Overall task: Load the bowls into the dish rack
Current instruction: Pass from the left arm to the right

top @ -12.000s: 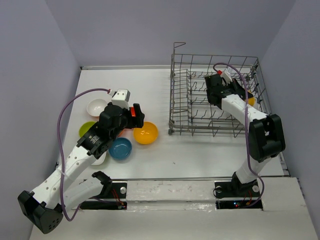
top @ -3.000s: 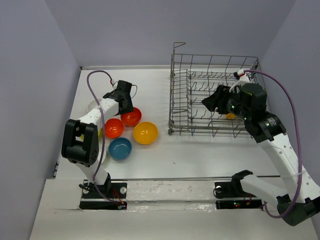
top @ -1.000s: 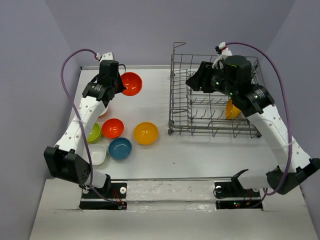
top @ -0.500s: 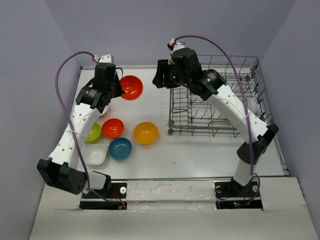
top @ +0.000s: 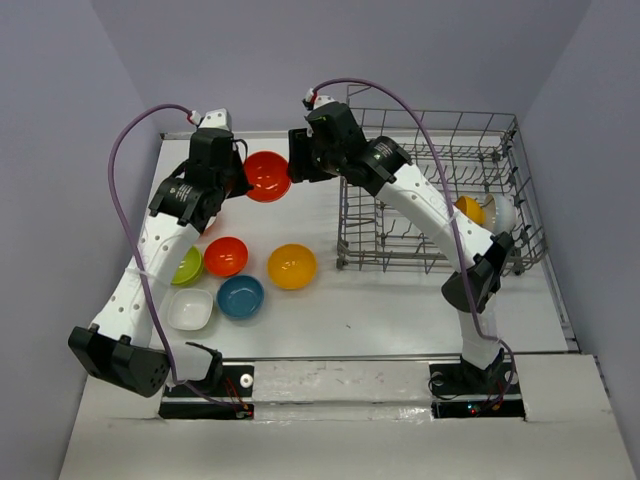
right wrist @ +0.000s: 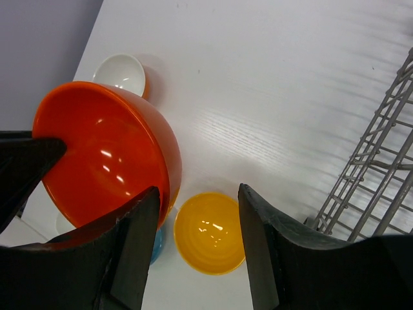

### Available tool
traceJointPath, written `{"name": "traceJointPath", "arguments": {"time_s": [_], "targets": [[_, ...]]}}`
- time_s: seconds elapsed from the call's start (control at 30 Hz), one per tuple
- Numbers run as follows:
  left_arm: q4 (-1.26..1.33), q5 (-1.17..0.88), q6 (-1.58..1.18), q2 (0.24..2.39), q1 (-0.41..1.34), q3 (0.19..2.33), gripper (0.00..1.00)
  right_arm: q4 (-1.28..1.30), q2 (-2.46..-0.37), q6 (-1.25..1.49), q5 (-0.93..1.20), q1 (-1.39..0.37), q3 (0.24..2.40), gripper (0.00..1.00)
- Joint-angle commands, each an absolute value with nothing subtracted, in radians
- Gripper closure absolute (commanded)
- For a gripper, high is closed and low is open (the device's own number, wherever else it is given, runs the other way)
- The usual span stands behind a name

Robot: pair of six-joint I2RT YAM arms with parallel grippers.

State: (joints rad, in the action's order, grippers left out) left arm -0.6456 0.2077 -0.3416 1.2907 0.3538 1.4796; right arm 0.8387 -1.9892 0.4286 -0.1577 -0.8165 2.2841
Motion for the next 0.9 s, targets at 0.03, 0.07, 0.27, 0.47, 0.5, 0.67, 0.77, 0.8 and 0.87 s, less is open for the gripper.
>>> {"name": "traceJointPath", "arguments": {"time_s": [0.03, 0.07, 0.27, 0.47, 0.5, 0.67, 0.77, 0.8, 0.87], "targets": [[-0.606, 0.192, -0.347, 1.256, 0.371, 1.483, 1.0, 0.838, -2.006, 0.413, -0.179, -0.836, 2.352, 0.43], [-0.607, 0.193, -0.348, 1.258, 0.371, 1.485, 1.0, 0.836, -2.009, 0.414, -0.179, -0.836, 2.353, 0.43], [-0.609, 0.196, -0.353, 1.264, 0.394, 1.491, 1.0, 0.838, -2.037, 0.416, -0.201, -0.845, 2.379, 0.43], [-0.617, 0.213, -0.362, 1.267, 0.42, 1.499, 1.0, 0.838, -2.037, 0.414, -0.221, -0.845, 2.372, 0.48], [-0.617, 0.213, -0.364, 1.267, 0.422, 1.5, 1.0, 0.838, -2.036, 0.414, -0.221, -0.845, 2.37, 0.48], [-0.626, 0.225, -0.365, 1.267, 0.431, 1.508, 1.0, 0.838, -2.036, 0.419, -0.224, -0.845, 2.358, 0.58], [-0.627, 0.227, -0.367, 1.266, 0.433, 1.509, 1.0, 0.831, -2.031, 0.416, -0.224, -0.845, 2.344, 0.67], [-0.629, 0.229, -0.365, 1.264, 0.434, 1.511, 1.0, 0.834, -2.031, 0.414, -0.225, -0.845, 2.345, 0.69], [-0.629, 0.23, -0.364, 1.262, 0.434, 1.509, 1.0, 0.838, -2.033, 0.413, -0.232, -0.845, 2.344, 0.72]]}}
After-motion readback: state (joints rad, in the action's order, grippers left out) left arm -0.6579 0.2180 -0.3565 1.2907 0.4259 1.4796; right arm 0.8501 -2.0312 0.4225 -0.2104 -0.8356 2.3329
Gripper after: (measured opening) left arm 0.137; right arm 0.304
